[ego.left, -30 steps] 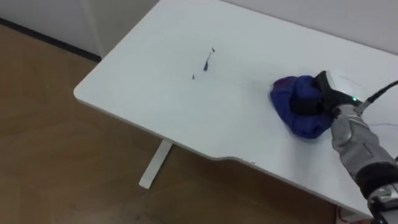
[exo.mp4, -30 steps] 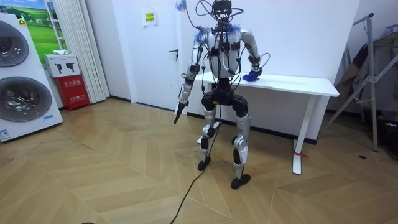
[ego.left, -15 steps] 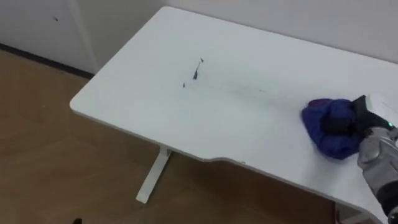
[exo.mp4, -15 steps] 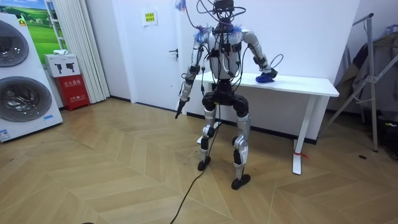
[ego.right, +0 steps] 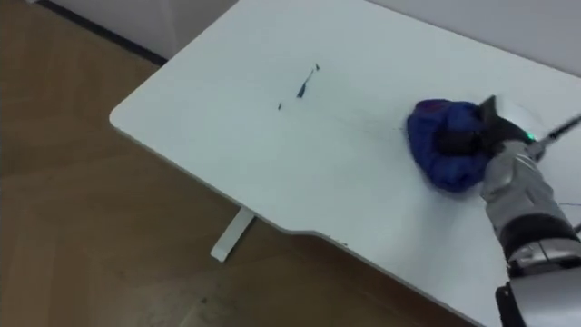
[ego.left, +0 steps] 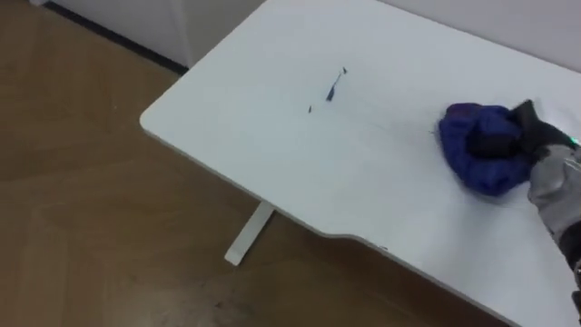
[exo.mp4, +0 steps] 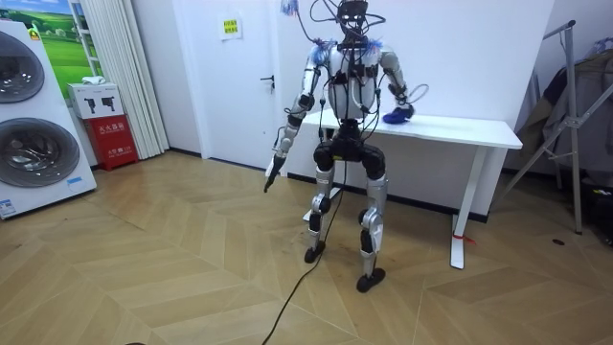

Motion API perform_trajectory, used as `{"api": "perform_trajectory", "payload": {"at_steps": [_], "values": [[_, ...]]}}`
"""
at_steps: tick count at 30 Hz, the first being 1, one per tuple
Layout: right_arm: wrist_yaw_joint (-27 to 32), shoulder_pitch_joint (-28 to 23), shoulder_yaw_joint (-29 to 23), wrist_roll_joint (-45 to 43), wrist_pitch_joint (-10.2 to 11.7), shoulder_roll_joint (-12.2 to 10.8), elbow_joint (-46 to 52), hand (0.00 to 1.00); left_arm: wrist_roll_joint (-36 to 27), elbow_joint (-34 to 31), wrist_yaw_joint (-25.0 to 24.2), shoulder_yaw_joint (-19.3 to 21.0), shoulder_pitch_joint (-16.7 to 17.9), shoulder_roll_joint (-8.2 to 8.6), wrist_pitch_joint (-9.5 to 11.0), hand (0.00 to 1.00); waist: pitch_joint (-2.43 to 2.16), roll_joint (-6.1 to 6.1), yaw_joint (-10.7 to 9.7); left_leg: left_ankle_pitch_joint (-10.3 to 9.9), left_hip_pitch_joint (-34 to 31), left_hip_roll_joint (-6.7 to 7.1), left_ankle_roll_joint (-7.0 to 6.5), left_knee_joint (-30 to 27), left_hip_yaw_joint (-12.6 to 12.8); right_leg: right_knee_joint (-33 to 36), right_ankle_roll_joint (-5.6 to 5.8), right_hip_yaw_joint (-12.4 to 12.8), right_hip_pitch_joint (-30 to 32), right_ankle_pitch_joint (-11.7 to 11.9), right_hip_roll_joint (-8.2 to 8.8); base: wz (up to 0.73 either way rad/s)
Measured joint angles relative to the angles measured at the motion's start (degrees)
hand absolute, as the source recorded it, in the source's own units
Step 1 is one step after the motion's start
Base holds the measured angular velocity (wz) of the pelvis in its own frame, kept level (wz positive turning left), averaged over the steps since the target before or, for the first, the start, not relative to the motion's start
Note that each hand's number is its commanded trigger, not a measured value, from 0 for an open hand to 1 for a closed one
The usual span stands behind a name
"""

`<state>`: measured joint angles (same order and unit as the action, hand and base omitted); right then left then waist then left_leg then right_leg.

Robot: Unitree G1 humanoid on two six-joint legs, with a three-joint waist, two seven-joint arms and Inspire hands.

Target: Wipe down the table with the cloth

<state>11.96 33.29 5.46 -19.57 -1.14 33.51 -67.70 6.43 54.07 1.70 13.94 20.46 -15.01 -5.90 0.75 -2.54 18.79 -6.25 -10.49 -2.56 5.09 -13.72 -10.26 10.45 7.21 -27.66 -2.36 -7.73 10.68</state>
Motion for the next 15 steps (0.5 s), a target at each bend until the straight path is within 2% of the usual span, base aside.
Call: {"api": "perform_trajectory", "payload": {"at_steps": [1,3,4,7,9,11,14,15], "values": [[0.0,-2.1,-2.6,1.6,0.3,1.3,-0.5,1.00,0.0,0.0,0.1,1.0,-0.1,-0.31,0.0,0.00,-0.04,0.04,-1.1,0.0,0.2,0.00,0.00,0.0,0.0,0.0,0.02,0.1,-0.2,0.0,0.00,0.12],[0.1,-5.6,-6.8,3.0,0.4,2.3,-0.9,1.00,0.0,0.0,0.5,2.0,-0.3,-0.32,0.1,0.00,-0.19,0.07,-2.8,0.0,1.1,0.04,0.00,0.1,0.1,0.1,0.02,0.1,-1.2,0.0,0.06,0.03],[0.0,-7.2,-8.9,3.8,0.4,2.4,-1.7,1.00,0.1,0.0,0.6,2.2,-0.6,-0.31,0.1,0.00,-0.40,0.03,-4.1,0.0,1.8,0.04,-0.01,0.1,0.3,0.0,0.04,0.2,-1.8,0.0,0.05,0.00],[0.0,-10.6,-11.6,5.6,0.4,2.8,-2.9,1.00,0.7,-2.3,0.6,2.1,-1.1,-0.28,0.2,0.00,-0.74,-0.37,-6.2,0.0,3.3,0.04,0.01,0.4,0.9,-0.9,0.28,0.6,-3.5,-0.3,-0.03,-0.06],[0.0,-12.4,-12.5,6.4,0.4,2.7,-3.0,1.00,0.5,-2.9,0.9,2.0,-1.1,-0.15,1.1,0.00,-0.82,-0.43,-6.9,-0.1,4.7,0.01,0.05,0.9,1.4,-1.1,0.37,0.7,-4.5,-0.6,-0.02,-0.13],[0.1,-14.0,-12.9,6.6,-0.3,2.6,-2.1,1.00,0.3,-3.2,1.3,1.9,-1.0,-0.06,1.2,0.00,-0.94,-0.69,-7.3,-0.1,5.4,-0.11,0.13,1.0,2.1,-1.9,0.37,1.1,-5.2,-1.0,-0.06,-0.18],[1.2,-15.1,-10.9,6.3,-3.0,2.5,0.3,1.00,0.0,-3.4,1.6,0.7,-0.7,0.42,1.1,0.00,-0.77,0.01,-7.0,0.0,6.5,-0.48,0.27,1.0,3.2,-1.6,0.25,3.1,-5.3,-1.1,-0.25,-0.26],[1.7,-14.9,-9.2,4.9,-4.3,2.1,1.4,1.00,0.1,-3.4,1.6,0.3,-1.0,0.49,1.0,0.00,-0.76,0.42,-6.0,-0.2,7.2,-0.79,0.48,1.1,4.3,-1.6,0.27,4.5,-5.2,-1.1,-0.38,-0.36]]}}
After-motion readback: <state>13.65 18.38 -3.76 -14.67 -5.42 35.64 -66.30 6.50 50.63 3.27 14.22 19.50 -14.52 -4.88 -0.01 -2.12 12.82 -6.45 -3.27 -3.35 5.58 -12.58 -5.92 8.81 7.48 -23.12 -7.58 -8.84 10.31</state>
